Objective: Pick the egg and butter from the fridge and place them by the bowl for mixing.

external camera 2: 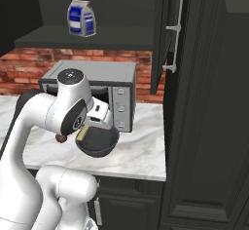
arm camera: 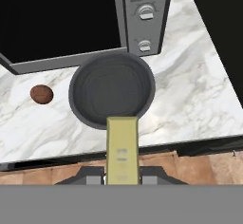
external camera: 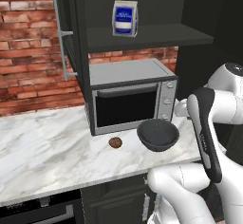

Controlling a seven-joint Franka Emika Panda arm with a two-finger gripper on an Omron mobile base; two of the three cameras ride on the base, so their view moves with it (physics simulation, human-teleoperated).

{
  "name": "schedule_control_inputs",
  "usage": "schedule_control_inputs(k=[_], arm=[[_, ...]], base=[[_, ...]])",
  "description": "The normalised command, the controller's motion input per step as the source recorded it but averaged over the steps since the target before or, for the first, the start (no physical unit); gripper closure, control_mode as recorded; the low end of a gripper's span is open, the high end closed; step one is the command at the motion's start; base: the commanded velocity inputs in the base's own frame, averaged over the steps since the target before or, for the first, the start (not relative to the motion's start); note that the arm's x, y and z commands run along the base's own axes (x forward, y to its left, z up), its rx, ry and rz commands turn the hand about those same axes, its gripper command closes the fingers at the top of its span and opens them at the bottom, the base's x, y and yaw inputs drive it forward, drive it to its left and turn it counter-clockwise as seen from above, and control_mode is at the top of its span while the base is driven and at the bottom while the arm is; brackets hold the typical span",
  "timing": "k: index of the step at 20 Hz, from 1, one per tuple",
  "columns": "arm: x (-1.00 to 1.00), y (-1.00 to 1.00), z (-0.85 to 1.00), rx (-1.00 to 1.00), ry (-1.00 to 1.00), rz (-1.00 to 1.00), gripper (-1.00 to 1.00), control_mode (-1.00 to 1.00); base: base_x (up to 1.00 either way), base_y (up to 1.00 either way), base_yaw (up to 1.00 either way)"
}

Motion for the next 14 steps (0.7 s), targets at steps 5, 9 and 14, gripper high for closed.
schedule_control_inputs(k=[5, 9, 14], arm=[[0.0, 0.0, 0.0, 0.0, 0.0, 0.0, 1.0, 1.0], [0.0, 0.0, 0.0, 0.0, 0.0, 0.0, 1.0, 1.0], [-0.02, -0.08, 0.02, 0.0, -0.01, -0.01, 1.0, -1.0]], base=[[0.0, 0.0, 0.0], [0.0, 0.0, 0.0], [-0.02, -0.05, 0.0]])
